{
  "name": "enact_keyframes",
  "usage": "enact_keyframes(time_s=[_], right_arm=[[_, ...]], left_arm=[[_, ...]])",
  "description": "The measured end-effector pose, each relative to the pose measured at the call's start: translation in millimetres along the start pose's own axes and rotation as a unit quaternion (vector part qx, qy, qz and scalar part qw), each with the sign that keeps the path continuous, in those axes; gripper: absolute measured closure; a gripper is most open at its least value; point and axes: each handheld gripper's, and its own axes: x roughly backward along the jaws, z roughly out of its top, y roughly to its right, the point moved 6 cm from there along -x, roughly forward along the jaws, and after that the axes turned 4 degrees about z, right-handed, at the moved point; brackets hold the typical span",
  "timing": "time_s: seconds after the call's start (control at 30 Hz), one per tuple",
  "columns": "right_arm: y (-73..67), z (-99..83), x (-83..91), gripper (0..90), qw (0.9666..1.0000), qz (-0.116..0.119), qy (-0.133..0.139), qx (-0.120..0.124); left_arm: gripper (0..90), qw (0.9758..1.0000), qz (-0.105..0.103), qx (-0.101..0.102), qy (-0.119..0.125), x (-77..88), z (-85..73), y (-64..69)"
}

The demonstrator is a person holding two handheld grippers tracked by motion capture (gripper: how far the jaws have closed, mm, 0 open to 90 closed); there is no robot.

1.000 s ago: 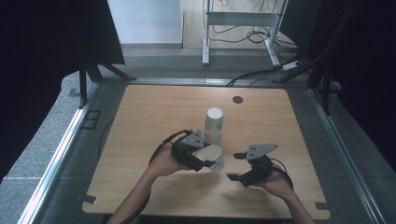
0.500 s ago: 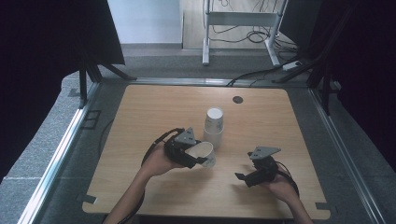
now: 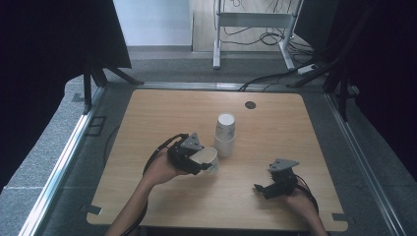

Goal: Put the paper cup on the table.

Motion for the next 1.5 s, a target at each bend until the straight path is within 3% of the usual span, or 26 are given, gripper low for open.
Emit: enact_keyframes(time_s=[0.1,0.3,0.53,0.57,0.6,0.93,1.17,1.5], right_arm=[[2.8,-2.5,-0.3,0.0,0.9997,0.009,0.001,-0.021],[2.8,-2.7,-0.1,0.0,0.9997,0.008,0.0,-0.023],[2.8,-2.7,-0.1,0.0,0.9997,0.008,0.0,-0.023],[2.8,-2.7,-0.1,0.0,0.9997,0.008,0.0,-0.023],[2.8,-2.7,-0.1,0.0,0.9997,0.008,0.0,-0.023],[3.1,-2.7,-0.1,0.0,0.9996,0.006,0.0,-0.026],[3.1,-2.7,-0.1,0.0,0.9996,0.005,0.0,-0.027],[3.0,-2.6,-0.1,0.0,0.9996,0.005,0.0,-0.027]], left_arm=[[34.6,0.9997,0.011,0.003,-0.02,0.1,-5.3,-6.0],[34.5,0.9986,0.028,0.011,-0.043,1.7,-10.8,-14.9],[34.3,0.9957,0.056,0.013,-0.073,6.2,-16.3,-24.7],[34.3,0.9938,0.067,0.012,-0.088,6.1,-18.9,-27.5],[34.2,0.9938,0.067,0.012,-0.088,6.1,-18.9,-27.5],[33.4,0.9857,0.094,0.027,-0.137,2.3,-31.2,-39.3],[32.5,0.9834,0.1,0.027,-0.149,-4.2,-34.8,-39.1],[26.8,0.9834,0.096,0.043,-0.148,-8.1,-39.0,-40.8]])
